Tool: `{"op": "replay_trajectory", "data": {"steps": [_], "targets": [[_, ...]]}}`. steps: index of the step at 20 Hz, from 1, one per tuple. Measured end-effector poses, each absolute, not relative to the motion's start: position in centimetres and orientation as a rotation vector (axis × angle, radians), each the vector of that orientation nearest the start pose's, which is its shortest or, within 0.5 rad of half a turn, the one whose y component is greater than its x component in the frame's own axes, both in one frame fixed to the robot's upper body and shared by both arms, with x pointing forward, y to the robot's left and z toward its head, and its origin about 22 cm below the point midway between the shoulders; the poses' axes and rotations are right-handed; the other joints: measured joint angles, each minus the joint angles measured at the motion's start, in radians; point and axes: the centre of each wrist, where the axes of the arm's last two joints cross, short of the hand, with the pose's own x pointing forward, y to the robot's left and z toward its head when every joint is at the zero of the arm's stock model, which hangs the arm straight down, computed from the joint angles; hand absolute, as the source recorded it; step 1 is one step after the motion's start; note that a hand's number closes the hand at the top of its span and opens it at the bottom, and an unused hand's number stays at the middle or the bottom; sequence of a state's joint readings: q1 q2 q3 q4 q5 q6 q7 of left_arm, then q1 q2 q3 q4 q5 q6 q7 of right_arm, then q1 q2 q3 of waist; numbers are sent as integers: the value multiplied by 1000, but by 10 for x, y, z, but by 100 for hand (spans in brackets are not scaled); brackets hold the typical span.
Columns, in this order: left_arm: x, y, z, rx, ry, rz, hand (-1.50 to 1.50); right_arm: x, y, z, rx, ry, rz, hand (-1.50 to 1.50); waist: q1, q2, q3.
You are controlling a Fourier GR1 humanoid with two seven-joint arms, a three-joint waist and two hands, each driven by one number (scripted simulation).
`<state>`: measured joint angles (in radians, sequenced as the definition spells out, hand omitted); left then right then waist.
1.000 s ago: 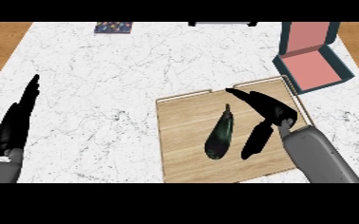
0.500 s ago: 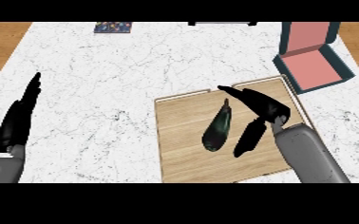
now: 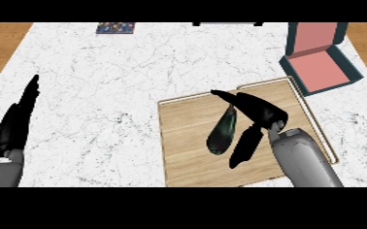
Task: Pick the eggplant from the tray and place it in the cardboard box
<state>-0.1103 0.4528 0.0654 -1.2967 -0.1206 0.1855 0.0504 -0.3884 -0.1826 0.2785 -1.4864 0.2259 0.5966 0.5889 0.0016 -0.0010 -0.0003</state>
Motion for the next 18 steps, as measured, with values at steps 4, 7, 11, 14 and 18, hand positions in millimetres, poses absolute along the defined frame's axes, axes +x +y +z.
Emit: {"op": "replay_trajectory", "data": {"steps": [4, 7, 11, 14, 18], "targets": [[269, 357, 17, 653, -1374, -211, 0, 312, -160, 72, -68, -963, 1186, -150, 1, 0, 0], [269, 356, 15, 649, -1370, -210, 0, 315, -153, 59, -80, -926, 1190, -150, 2, 0, 0], [265, 356, 9, 645, -1365, -215, 0, 315, -148, 53, -131, -941, 1178, 150, 0, -6, -3], [260, 352, 7, 641, -1370, -216, 0, 312, -145, 46, -233, -1017, 1168, 150, 2, -11, -5], [257, 353, 13, 642, -1372, -216, 0, 315, -146, 39, -322, -1096, 1159, 150, 5, -14, -5]]}}
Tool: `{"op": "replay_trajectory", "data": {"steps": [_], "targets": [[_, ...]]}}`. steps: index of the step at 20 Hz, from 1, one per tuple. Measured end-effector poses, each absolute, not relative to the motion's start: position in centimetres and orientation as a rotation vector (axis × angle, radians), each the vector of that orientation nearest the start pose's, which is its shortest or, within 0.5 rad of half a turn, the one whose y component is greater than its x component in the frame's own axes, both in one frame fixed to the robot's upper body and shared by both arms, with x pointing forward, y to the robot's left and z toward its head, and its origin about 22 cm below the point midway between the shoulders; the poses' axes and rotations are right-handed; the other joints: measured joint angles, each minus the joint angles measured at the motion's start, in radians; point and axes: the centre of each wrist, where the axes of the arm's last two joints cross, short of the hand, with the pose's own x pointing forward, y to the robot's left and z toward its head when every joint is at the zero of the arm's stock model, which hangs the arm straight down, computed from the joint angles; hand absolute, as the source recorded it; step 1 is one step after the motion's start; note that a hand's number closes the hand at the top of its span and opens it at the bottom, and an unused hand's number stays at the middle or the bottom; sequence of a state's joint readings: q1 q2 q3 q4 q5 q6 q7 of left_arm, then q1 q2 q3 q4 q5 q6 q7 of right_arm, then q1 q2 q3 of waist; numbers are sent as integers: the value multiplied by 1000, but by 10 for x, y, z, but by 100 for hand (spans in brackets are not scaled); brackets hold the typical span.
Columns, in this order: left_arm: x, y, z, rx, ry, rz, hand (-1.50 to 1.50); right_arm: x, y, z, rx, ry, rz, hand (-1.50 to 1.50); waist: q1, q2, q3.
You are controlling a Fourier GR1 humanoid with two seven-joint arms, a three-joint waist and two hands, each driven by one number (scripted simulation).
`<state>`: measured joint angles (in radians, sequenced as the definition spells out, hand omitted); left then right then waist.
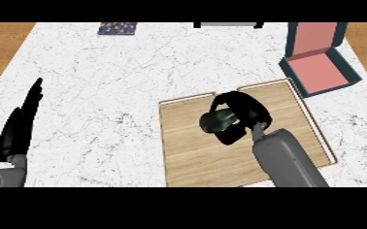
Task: Pick the eggplant from the tray and place it in the cardboard box
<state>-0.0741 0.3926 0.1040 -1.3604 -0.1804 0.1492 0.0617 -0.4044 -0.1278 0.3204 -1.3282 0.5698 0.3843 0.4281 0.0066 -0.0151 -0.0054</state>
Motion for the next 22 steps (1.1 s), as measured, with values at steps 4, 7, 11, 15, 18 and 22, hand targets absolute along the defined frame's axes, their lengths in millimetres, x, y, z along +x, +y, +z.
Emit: {"op": "replay_trajectory", "data": {"steps": [4, 7, 11, 15, 18, 22], "targets": [[258, 357, 14, 647, -1369, -215, 0, 321, -141, 39, -421, -1136, 1152, 150, -1, 5, 2], [255, 363, 14, 658, -1360, -201, 0, 322, -200, 40, -575, -1113, 1101, 150, -19, 7, 4], [246, 372, 10, 683, -1340, -168, 0, 315, -318, 57, -868, -1024, 977, 150, -63, 8, 7], [243, 374, 11, 688, -1341, -162, 0, 289, -418, 86, -1116, -995, 874, 150, -65, 11, 8], [248, 368, 15, 672, -1344, -174, 0, 269, -469, 114, -1249, -1052, 795, 150, -55, 11, 9], [255, 362, 21, 658, -1350, -191, 0, 253, -505, 142, -1363, -1203, 754, 150, -35, 13, 8]]}}
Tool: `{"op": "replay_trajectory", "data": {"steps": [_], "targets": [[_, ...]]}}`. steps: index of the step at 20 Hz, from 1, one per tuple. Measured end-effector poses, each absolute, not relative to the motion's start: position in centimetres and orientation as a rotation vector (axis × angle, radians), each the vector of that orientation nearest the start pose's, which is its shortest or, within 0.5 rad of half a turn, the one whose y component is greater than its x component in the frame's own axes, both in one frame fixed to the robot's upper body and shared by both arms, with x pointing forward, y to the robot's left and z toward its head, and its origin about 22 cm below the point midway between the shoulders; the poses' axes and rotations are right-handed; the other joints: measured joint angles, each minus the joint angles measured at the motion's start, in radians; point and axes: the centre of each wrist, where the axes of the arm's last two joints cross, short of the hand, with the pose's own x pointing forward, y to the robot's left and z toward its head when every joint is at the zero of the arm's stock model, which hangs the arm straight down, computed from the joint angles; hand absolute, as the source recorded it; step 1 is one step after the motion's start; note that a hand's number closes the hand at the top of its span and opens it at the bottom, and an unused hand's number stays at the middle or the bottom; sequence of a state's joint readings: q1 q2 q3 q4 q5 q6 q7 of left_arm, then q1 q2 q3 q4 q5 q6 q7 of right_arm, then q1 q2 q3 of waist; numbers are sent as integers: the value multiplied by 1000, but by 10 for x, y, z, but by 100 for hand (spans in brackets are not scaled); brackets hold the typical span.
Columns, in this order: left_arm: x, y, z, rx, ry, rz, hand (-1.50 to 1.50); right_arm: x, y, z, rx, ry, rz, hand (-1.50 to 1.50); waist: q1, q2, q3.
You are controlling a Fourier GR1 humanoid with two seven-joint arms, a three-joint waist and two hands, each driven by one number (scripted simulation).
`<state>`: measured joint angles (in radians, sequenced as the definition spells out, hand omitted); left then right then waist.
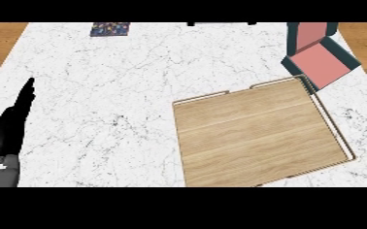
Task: Pick the eggplant from the tray and place it in the cardboard box
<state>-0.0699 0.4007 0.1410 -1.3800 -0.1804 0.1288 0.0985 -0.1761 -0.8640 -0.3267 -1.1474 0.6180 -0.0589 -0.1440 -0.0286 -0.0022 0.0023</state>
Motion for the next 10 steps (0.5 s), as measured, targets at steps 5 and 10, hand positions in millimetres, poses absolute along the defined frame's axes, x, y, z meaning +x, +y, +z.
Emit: {"op": "replay_trajectory", "data": {"steps": [5, 10], "targets": [[256, 353, 19, 646, -1362, -211, 0, 256, -519, 163, -1375, -1337, 743, 150, 24, 2, -1], [261, 353, 24, 642, -1367, -218, 0, 282, -508, 188, -1275, -1445, 677, 150, 38, 4, -2]]}}
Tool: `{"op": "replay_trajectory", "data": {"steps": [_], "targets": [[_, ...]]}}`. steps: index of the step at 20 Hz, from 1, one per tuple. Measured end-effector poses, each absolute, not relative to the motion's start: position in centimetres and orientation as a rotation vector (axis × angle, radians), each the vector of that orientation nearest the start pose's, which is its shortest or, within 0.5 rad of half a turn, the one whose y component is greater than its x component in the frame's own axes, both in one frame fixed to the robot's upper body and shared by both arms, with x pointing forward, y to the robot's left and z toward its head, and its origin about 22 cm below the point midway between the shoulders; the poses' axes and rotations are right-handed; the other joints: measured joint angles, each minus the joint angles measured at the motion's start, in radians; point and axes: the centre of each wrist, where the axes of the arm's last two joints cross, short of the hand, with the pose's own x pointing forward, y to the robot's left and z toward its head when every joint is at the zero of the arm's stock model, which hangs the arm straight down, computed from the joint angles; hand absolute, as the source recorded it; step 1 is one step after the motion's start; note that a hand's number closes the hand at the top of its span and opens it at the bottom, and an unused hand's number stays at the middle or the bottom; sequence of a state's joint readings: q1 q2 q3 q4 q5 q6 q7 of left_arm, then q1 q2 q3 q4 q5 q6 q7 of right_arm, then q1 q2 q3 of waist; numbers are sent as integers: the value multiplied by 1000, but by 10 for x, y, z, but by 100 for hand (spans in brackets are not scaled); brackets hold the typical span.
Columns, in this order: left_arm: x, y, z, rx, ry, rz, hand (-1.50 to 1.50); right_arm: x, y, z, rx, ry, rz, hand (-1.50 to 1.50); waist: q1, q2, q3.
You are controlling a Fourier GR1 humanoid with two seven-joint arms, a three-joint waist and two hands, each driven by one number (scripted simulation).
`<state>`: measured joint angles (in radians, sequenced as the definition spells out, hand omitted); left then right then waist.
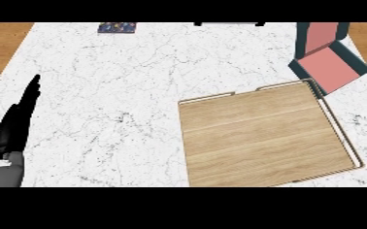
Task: Pick the eggplant from the tray and place it in the cardboard box
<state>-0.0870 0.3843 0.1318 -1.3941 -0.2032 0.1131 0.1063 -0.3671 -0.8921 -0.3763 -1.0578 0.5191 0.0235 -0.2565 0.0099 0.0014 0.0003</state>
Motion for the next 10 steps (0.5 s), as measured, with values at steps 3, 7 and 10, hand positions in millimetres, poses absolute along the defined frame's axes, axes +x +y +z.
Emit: {"op": "replay_trajectory", "data": {"steps": [3, 7, 10], "targets": [[261, 354, 22, 638, -1368, -222, 0, 304, -494, 199, -1213, -1488, 621, 150, 6, 1, 0], [262, 356, 20, 631, -1373, -228, 0, 336, -476, 214, -1158, -1510, 554, 150, 14, 3, 0], [264, 357, 19, 632, -1378, -226, 0, 356, -464, 214, -1101, -1512, 509, 150, 15, 4, 0]]}}
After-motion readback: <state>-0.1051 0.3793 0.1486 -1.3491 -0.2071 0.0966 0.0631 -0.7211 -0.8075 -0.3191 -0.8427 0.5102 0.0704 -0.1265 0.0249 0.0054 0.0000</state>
